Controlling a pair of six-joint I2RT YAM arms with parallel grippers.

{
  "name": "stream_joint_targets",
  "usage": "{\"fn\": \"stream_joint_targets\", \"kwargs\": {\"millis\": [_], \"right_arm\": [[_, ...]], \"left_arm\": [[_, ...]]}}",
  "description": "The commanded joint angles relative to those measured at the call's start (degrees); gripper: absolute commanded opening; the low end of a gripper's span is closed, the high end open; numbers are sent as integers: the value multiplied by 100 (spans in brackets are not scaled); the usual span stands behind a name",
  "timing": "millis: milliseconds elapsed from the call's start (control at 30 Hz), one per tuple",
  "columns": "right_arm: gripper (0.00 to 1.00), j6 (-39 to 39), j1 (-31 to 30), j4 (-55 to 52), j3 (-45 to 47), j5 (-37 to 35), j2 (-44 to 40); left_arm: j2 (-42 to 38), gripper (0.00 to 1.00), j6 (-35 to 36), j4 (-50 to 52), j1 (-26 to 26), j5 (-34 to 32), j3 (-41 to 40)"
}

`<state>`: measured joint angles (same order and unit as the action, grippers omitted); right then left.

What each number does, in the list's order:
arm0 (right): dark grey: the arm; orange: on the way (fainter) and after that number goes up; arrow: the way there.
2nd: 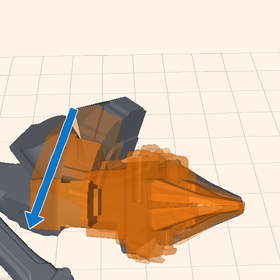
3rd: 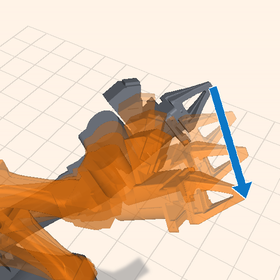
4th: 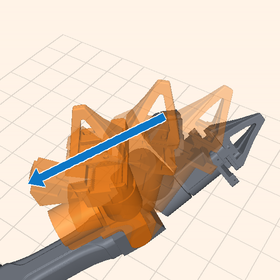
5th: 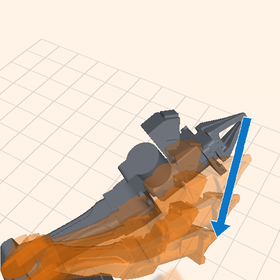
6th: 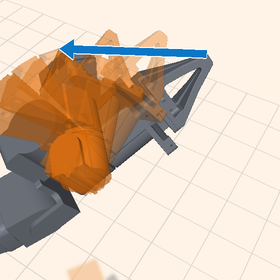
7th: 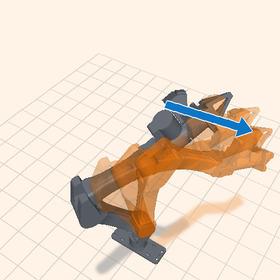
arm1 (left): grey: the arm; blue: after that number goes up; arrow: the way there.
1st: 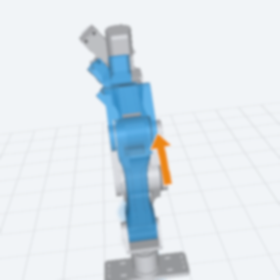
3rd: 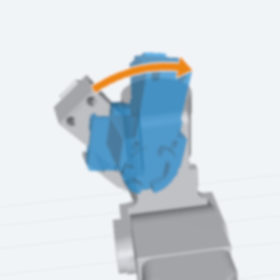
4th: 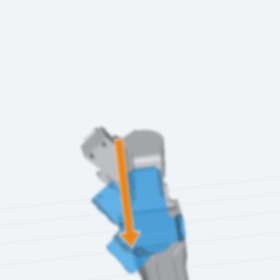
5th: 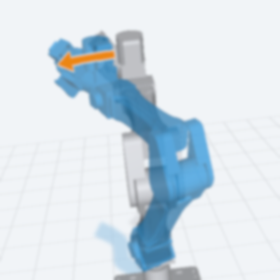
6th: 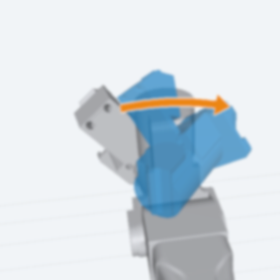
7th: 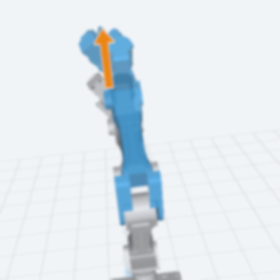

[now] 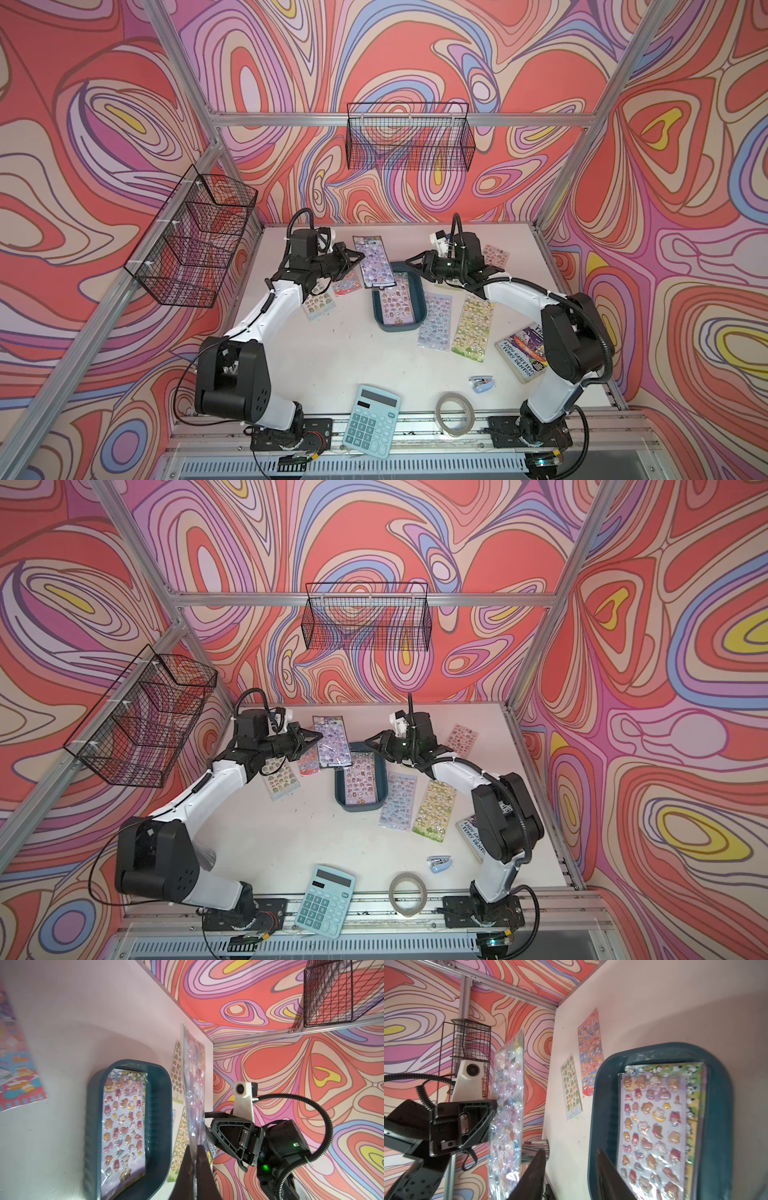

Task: Take the stickers out of the storage box
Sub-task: Pick up the sticker from the storage box, then place the sticker at the center of the board.

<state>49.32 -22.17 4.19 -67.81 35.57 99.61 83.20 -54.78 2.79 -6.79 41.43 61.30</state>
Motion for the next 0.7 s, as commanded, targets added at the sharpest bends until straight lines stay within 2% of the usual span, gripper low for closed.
{"fn": "stream_joint_targets", "kwargs": {"millis": [0,167,267,400,533,667], "right_arm": [[42,-639,4,-754,-226,-968,-399],[42,-877,3,-974,-245,-1586,-523],[42,-941,4,-1008,-398,-1544,-391],[41,-968,4,-1008,-572,-1299,-161],[40,-951,4,-942,-552,-1127,-57],[40,-975,5,-911,-423,-1079,-84]], "left_arm": [[-393,0,275,675,220,-171,-293],[-1163,0,487,1338,538,-417,-990],[-1622,0,566,1898,573,-783,-1401],[-2014,0,547,2208,573,-898,-2016],[-2157,0,617,2437,571,-1059,-2350],[-1929,0,684,2385,574,-1096,-2576]]}}
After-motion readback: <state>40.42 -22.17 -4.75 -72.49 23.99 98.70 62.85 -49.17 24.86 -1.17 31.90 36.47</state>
